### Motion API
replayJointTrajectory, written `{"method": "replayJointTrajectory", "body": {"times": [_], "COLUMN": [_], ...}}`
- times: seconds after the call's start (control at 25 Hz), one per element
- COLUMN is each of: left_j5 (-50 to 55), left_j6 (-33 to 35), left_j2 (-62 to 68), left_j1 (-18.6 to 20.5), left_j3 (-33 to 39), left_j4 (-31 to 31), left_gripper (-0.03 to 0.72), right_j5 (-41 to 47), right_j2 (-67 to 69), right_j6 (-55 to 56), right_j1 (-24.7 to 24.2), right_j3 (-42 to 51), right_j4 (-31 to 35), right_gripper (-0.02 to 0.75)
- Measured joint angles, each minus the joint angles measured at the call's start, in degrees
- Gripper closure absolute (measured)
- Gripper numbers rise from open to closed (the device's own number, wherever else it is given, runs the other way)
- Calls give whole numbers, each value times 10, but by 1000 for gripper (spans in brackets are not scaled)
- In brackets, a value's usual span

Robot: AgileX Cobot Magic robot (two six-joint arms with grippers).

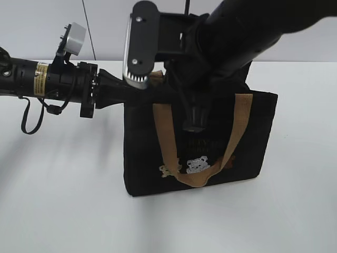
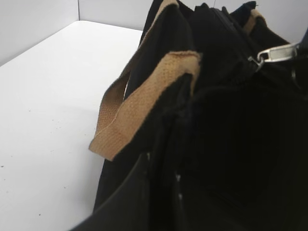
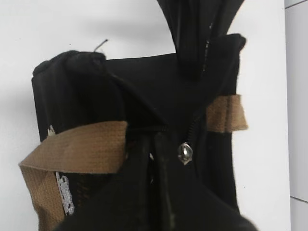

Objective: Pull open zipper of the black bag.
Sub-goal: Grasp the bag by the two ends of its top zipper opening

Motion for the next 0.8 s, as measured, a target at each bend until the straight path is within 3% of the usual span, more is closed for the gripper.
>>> {"method": "replayJointTrajectory", "body": {"times": [0.36,0.8], "left_j5": [4,4], "left_j6": [0,0], "left_j2": [0,0], "left_j1": [0,0], "left_j3": [0,0], "left_j4": [-1,-1], "left_gripper": [661,661], "right_j5": [81,61], "right_j2": [-6,12], "right_j6": [21,4], "right_j1": [0,0], "right_j3": [-59,-59], "right_j4": [2,2], "right_gripper": [753,746]}}
